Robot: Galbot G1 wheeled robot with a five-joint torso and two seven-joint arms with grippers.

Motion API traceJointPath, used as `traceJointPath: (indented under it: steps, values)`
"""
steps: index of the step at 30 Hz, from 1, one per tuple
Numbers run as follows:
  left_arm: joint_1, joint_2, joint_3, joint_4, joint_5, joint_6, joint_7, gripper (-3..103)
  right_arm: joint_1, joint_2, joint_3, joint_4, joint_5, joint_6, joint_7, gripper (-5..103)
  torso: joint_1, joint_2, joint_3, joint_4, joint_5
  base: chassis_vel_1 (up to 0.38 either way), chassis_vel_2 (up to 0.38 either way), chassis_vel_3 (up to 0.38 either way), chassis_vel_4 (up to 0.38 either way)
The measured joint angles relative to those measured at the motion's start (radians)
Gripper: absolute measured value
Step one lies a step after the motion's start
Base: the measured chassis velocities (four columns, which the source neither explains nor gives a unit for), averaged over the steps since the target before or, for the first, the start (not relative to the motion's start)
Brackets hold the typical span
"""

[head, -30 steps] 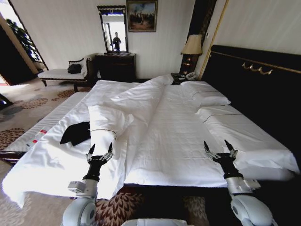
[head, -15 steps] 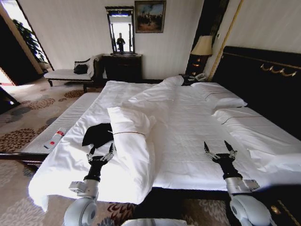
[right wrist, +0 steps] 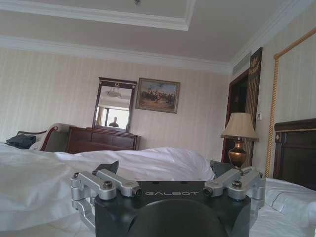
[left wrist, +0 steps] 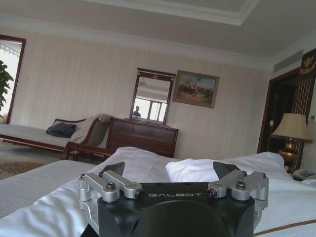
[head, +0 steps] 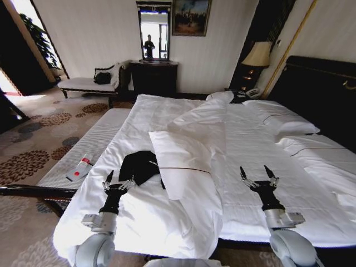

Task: Fold the clothes on the bed.

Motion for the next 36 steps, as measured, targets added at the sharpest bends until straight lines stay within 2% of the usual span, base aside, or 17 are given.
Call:
traceJointPath:
  steps: [4, 7, 13, 16, 17, 18, 19, 20, 22, 23, 26, 28, 29, 31, 32, 35, 36]
  values:
    - [0.001, -0.002, 0.001, 0.000, 0.003, -0.003, 0.000, 100, 0.000, -0.002, -0.001, -0.001, 0.006, 0.000, 0.001, 100, -0.001, 0.000, 0.000, -0.0002, -0.0003, -0.021, -0.116, 0.002, 0.072]
    - [0.004, -0.003, -0.002, -0.017, -0.005, -0.001, 0.000, 100, 0.002, -0.012, -0.008, 0.007, 0.053, -0.007, 0.005, 100, 0.000, 0.000, 0.000, 0.0003, -0.0004, -0.001, -0.011, -0.005, 0.021]
    - [0.027, -0.006, -0.014, -0.080, -0.041, 0.020, -0.004, 100, 0.014, -0.021, -0.034, 0.059, 0.161, -0.091, 0.056, 100, 0.001, 0.000, 0.000, 0.0006, -0.0009, 0.004, 0.017, 0.003, -0.006]
    - [0.038, -0.006, -0.023, -0.099, -0.041, 0.024, -0.003, 100, 0.022, -0.036, -0.068, 0.133, 0.345, -0.194, 0.121, 100, 0.001, 0.000, 0.000, 0.0004, -0.0007, 0.000, 0.000, 0.000, 0.000]
    - [0.039, -0.007, -0.025, -0.101, -0.039, 0.026, -0.003, 100, 0.036, -0.048, -0.085, 0.184, 0.498, -0.274, 0.175, 100, 0.000, 0.000, 0.000, -0.0003, -0.0003, 0.000, 0.000, 0.000, 0.000]
    - [0.039, -0.009, -0.025, -0.101, -0.035, 0.026, -0.003, 100, 0.064, -0.064, -0.093, 0.236, 0.642, -0.349, 0.236, 100, 0.000, 0.000, 0.000, 0.0002, -0.0008, 0.000, 0.000, 0.000, 0.000]
    - [0.039, -0.009, -0.025, -0.101, -0.035, 0.026, -0.003, 100, 0.064, -0.064, -0.093, 0.236, 0.642, -0.349, 0.236, 100, 0.000, 0.000, 0.000, 0.0002, -0.0008, 0.000, 0.000, 0.000, 0.000]
    - [0.039, -0.012, -0.023, -0.101, -0.031, 0.027, -0.003, 100, 0.092, -0.077, -0.097, 0.265, 0.760, -0.396, 0.275, 100, 0.000, 0.000, 0.000, 0.0003, -0.0010, 0.000, 0.000, 0.000, 0.000]
    - [0.046, -0.019, -0.022, -0.102, -0.024, 0.027, -0.003, 100, 0.148, -0.107, -0.111, 0.285, 0.934, -0.452, 0.326, 100, 0.000, 0.000, 0.000, 0.0005, -0.0010, 0.000, 0.000, 0.000, 0.000]
    - [0.052, -0.022, -0.025, -0.105, -0.021, 0.027, -0.003, 100, 0.184, -0.126, -0.126, 0.278, 0.988, -0.468, 0.338, 100, 0.001, 0.000, 0.000, 0.0005, -0.0009, 0.000, 0.000, 0.000, 0.000]
    - [0.062, -0.024, -0.037, -0.109, -0.018, 0.027, -0.003, 100, 0.239, -0.149, -0.149, 0.244, 1.049, -0.486, 0.357, 100, 0.001, 0.000, 0.000, 0.0003, -0.0009, 0.000, 0.000, 0.000, 0.000]
    - [0.075, -0.023, -0.057, -0.111, -0.017, 0.026, -0.003, 100, 0.322, -0.169, -0.175, 0.193, 1.142, -0.513, 0.400, 100, 0.001, 0.000, 0.000, 0.0002, -0.0006, 0.000, 0.000, 0.000, 0.000]
    - [0.075, -0.023, -0.057, -0.111, -0.017, 0.026, -0.003, 100, 0.322, -0.169, -0.175, 0.193, 1.142, -0.513, 0.400, 100, 0.001, 0.000, 0.000, 0.0002, -0.0006, 0.000, 0.000, 0.000, 0.000]
    - [0.089, -0.017, -0.079, -0.112, -0.017, 0.025, -0.004, 100, 0.401, -0.186, -0.197, 0.144, 1.250, -0.562, 0.456, 100, 0.001, 0.000, 0.000, 0.0008, -0.0005, 0.000, 0.000, 0.000, 0.000]
    - [0.094, -0.014, -0.089, -0.112, -0.017, 0.025, -0.004, 100, 0.446, -0.193, -0.209, 0.114, 1.302, -0.588, 0.478, 100, 0.001, 0.000, 0.000, 0.0000, -0.0003, 0.000, 0.000, 0.000, 0.000]
    - [0.098, -0.011, -0.098, -0.108, -0.017, 0.025, -0.003, 100, 0.513, -0.199, -0.230, 0.072, 1.355, -0.620, 0.501, 100, 0.001, 0.000, 0.000, 0.0000, -0.0007, 0.000, 0.000, 0.000, 0.000]
    - [0.099, -0.011, -0.102, -0.101, -0.011, 0.025, -0.003, 100, 0.580, -0.200, -0.253, 0.023, 1.393, -0.650, 0.534, 100, 0.001, 0.000, 0.000, 0.0005, -0.0008, 0.000, 0.000, 0.000, 0.000]
